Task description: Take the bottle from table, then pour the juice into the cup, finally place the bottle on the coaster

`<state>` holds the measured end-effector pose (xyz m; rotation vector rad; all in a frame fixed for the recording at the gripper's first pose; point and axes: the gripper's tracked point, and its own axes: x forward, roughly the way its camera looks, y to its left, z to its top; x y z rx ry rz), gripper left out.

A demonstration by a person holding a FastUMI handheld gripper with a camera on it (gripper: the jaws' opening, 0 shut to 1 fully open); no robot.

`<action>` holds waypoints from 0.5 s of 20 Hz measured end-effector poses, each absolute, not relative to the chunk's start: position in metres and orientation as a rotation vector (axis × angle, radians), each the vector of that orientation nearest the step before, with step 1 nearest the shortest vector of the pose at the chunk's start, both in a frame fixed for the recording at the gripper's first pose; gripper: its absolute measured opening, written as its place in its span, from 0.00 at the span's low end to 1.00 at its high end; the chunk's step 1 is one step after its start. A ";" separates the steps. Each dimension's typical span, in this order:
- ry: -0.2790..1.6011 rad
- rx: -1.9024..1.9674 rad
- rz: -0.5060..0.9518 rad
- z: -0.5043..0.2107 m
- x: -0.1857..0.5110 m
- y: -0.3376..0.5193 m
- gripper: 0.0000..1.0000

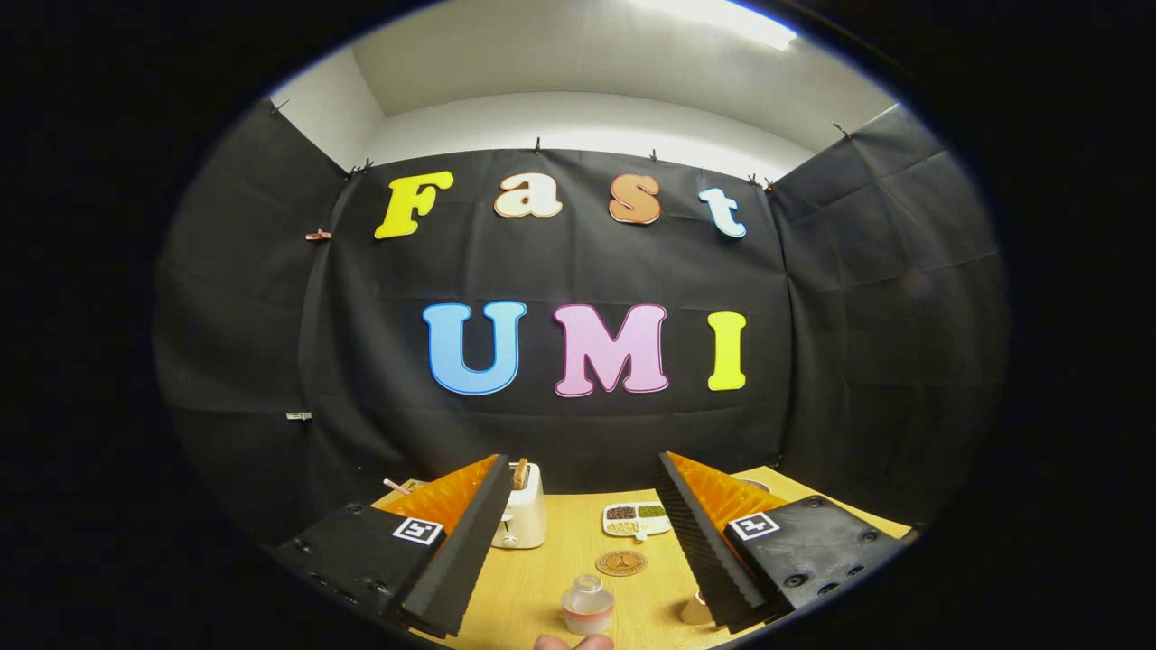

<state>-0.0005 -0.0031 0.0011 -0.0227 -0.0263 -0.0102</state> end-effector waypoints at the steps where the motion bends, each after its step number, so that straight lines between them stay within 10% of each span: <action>1: -0.029 -0.024 -0.009 0.000 -0.001 -0.003 0.98; 10: -0.109 -0.130 -0.065 -0.002 -0.006 -0.016 0.98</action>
